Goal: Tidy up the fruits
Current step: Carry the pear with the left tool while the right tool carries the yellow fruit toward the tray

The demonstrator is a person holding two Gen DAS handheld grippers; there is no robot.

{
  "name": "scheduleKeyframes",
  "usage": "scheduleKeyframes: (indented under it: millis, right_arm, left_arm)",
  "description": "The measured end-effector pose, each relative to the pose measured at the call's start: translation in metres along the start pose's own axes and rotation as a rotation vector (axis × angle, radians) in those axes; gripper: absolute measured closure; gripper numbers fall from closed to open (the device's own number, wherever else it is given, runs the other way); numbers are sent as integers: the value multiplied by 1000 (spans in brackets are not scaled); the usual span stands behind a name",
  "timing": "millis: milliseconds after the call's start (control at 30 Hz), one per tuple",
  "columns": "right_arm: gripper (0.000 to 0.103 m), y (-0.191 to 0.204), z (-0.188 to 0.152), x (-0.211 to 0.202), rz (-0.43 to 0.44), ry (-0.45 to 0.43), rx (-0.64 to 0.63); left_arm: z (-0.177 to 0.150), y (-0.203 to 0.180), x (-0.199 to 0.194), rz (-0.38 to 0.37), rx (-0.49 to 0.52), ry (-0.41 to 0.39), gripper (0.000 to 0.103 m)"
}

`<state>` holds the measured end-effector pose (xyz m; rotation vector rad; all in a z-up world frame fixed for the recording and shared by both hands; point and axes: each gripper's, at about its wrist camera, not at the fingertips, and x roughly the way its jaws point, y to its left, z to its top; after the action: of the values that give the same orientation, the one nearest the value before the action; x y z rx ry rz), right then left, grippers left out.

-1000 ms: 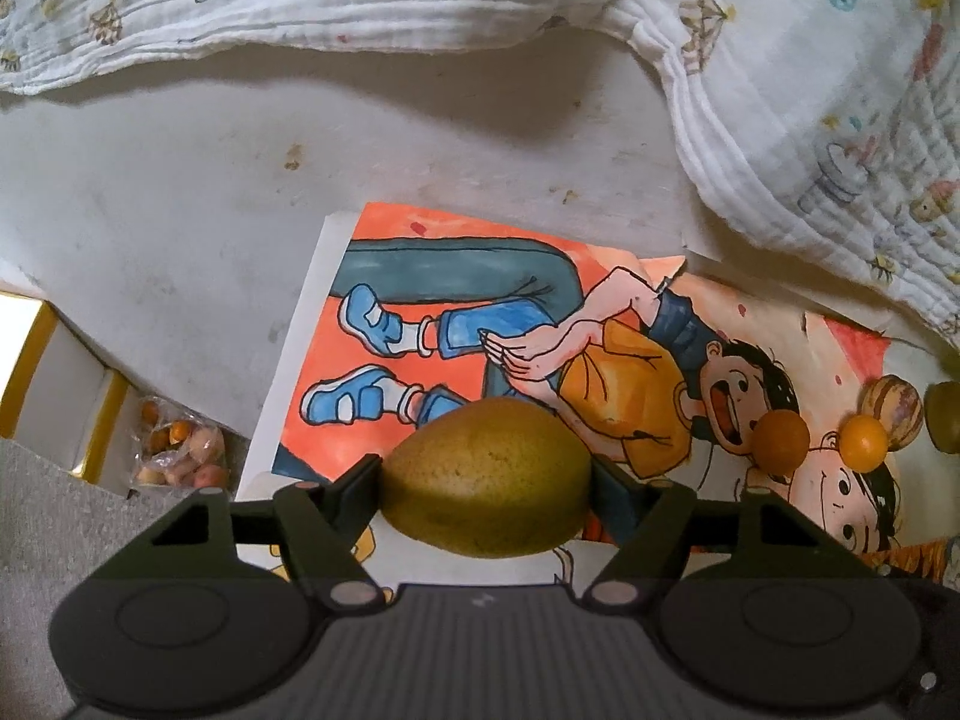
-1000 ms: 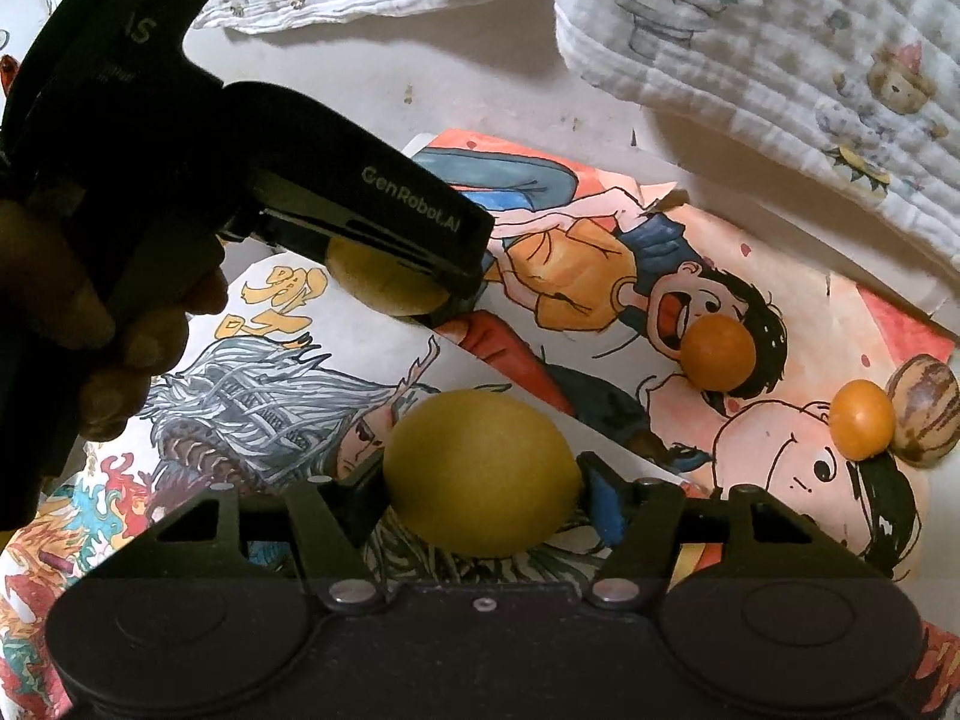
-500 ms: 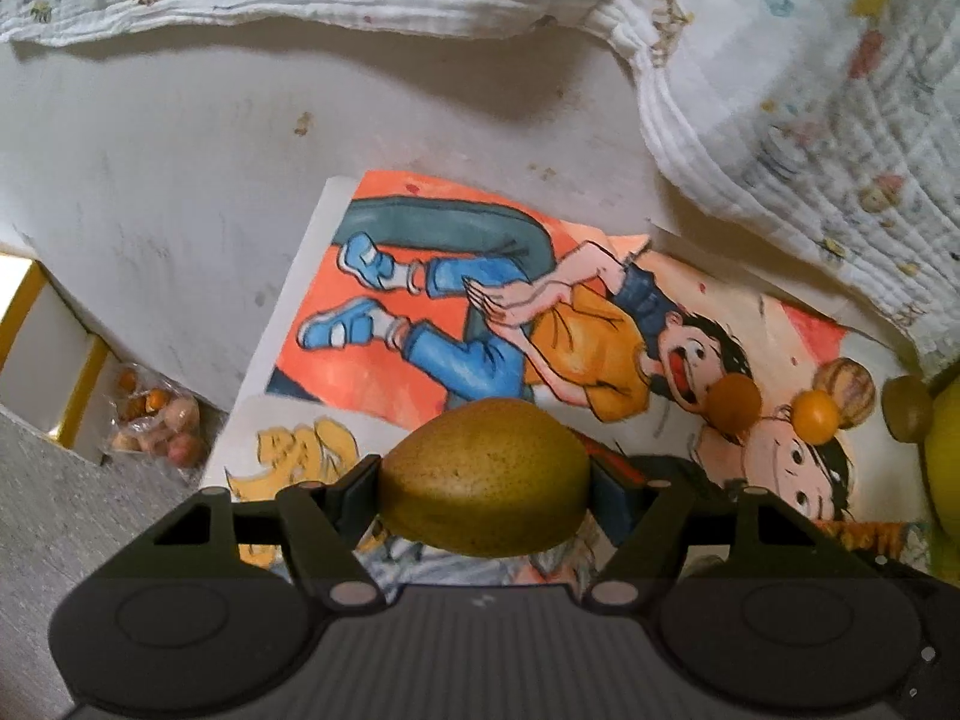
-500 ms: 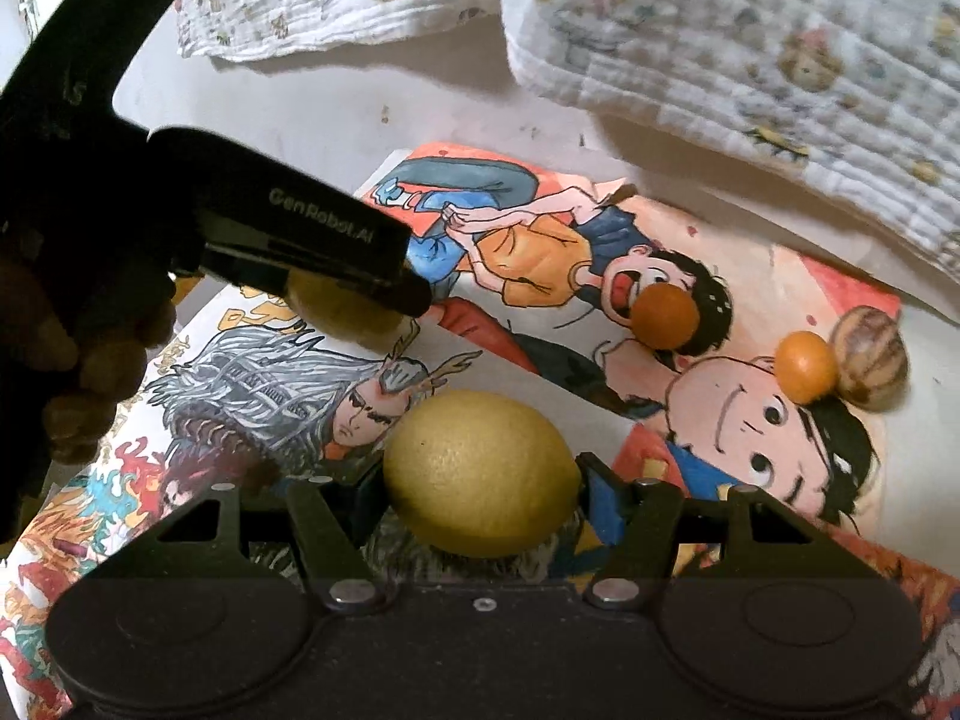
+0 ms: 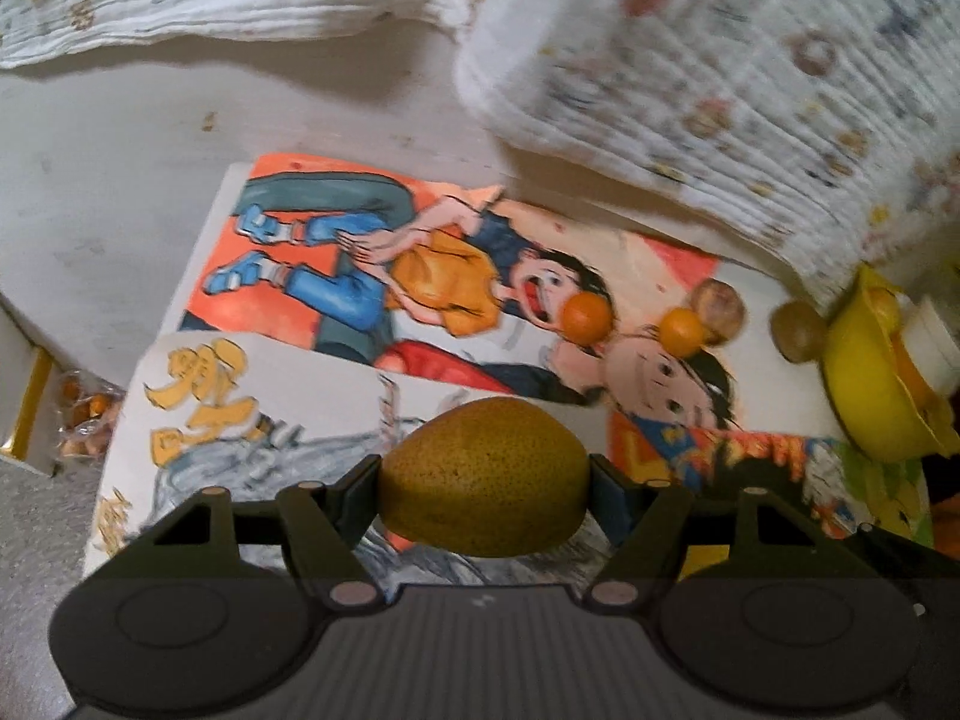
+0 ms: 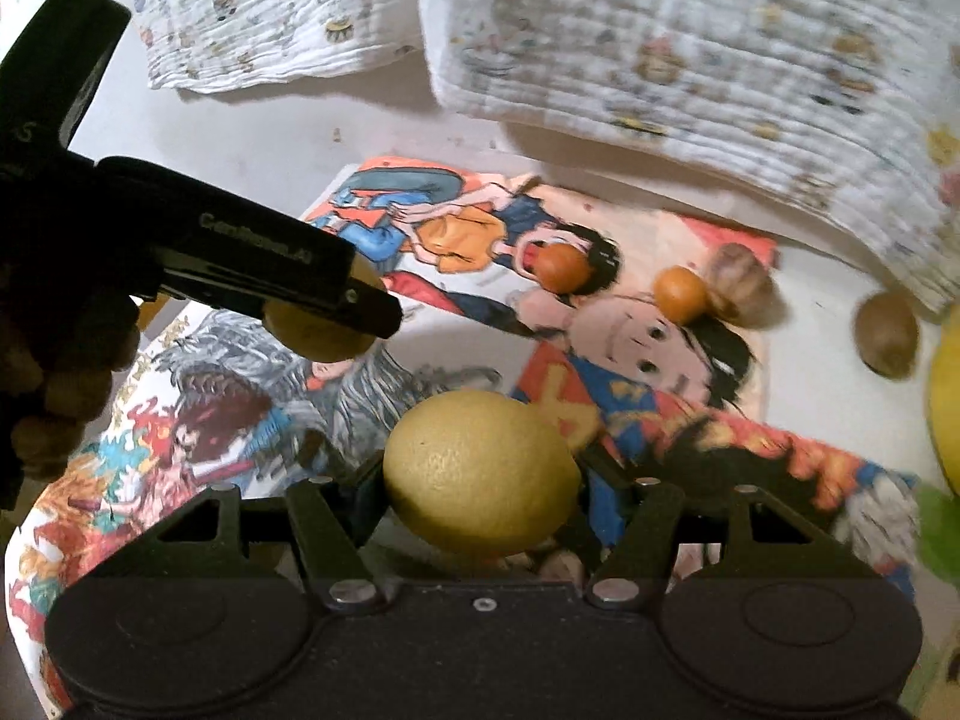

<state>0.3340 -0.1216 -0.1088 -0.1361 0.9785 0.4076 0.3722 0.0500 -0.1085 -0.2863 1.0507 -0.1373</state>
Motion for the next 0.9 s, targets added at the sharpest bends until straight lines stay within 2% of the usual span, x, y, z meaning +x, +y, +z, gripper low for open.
scheduleKeyframes:
  millis: [400, 667, 900]
  right_arm:
    - [36, -18, -51, -42, -85, 15, 130]
    - [36, -18, -79, -48, -99, 43, 174]
    - [36, -27, -85, -49, -114, 40, 217]
  left_arm:
    - [-48, -36, -23, -69, 48, 50, 28]
    - [-79, -38, -25, -45, 50, 114, 28]
    - [-90, -43, -25, -10, 83, 133, 28]
